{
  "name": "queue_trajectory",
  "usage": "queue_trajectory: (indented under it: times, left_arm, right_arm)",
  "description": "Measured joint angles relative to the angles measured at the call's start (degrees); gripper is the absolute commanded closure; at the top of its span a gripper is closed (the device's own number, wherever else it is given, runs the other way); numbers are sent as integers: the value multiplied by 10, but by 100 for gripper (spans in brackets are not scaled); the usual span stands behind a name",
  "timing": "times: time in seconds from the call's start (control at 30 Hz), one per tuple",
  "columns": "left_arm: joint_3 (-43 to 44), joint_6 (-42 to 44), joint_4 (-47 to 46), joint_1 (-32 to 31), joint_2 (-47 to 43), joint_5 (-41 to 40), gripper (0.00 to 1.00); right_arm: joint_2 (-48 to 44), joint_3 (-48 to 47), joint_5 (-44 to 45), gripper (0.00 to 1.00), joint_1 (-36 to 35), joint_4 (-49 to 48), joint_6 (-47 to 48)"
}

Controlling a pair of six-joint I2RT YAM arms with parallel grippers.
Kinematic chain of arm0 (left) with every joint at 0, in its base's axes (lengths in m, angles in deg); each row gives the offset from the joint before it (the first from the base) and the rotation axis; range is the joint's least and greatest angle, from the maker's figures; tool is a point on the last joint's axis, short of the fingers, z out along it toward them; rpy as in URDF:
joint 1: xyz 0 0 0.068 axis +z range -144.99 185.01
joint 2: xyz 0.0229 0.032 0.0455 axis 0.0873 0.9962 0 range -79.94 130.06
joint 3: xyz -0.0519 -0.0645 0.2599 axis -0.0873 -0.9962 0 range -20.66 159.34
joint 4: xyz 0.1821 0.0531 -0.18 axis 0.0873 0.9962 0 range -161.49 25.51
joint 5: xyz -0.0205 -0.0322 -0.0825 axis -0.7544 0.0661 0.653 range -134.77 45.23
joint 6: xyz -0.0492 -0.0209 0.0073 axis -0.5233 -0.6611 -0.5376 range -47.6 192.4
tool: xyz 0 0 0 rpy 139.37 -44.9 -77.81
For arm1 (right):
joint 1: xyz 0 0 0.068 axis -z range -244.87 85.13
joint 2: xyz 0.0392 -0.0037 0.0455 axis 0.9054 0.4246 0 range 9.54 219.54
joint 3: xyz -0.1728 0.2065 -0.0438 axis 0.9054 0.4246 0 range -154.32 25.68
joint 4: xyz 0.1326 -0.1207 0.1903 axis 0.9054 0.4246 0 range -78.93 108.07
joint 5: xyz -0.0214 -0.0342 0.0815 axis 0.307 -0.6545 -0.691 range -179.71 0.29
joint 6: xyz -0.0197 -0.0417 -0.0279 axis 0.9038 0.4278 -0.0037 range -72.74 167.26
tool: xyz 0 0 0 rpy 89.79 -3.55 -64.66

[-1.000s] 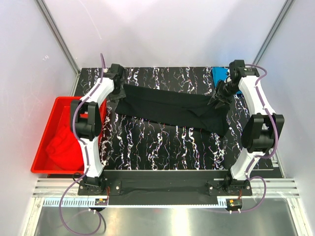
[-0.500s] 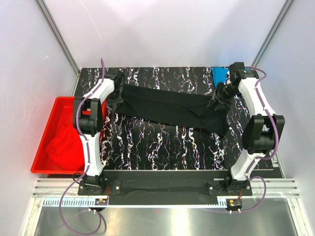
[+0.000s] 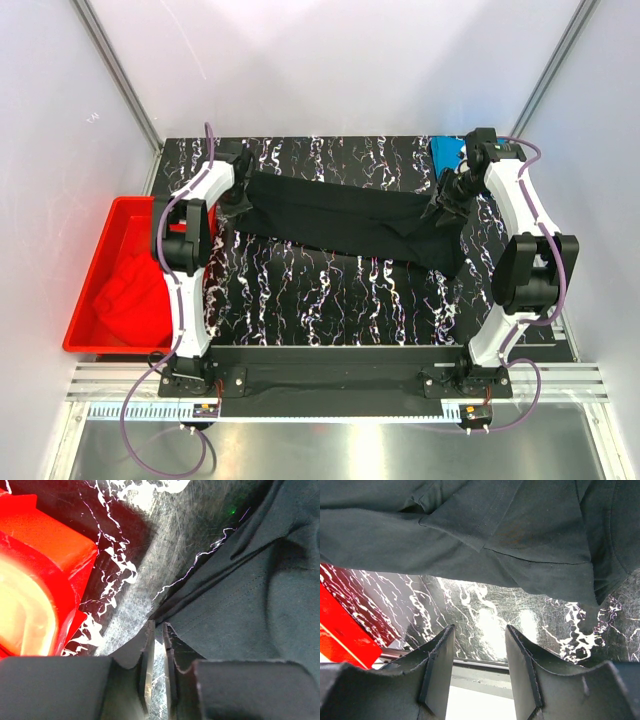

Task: Fold and stack the t-shirts
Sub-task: Fold the tshirt

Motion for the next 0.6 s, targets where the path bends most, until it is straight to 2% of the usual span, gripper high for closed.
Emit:
queue_trajectory:
  times: [0.07, 0.1, 0.13, 0.37, 0.43, 0.53, 0.57, 0.6]
  left_arm:
    - [0, 0, -1, 0, 2, 0, 82]
    - [-1, 0, -1, 0, 2, 0, 74]
    - [-2, 2, -2, 0, 2, -1, 72]
    - [-38, -2, -33, 0, -8, -2, 70]
    - [-46, -3, -40, 0, -13, -2, 75]
    - [-47, -5, -46, -2, -14, -2, 90]
    - [-47, -5, -47, -3, -14, -1, 100]
    - [-47, -7, -49, -3, -14, -1, 100]
  right_arm:
    - [-2, 4, 0, 48, 0, -1, 2]
    - [-3, 6, 0, 48, 0, -1, 2]
    - [-3, 7, 0, 48, 0, -2, 3]
    - [-10, 10, 0, 49, 0, -3, 9]
    - [-11, 10, 0, 49, 0, -3, 12]
    - [-12, 10, 0, 49, 0, -2, 14]
    - [-12, 10, 0, 49, 0, -2, 14]
    - [-12, 10, -1, 49, 0, -2, 14]
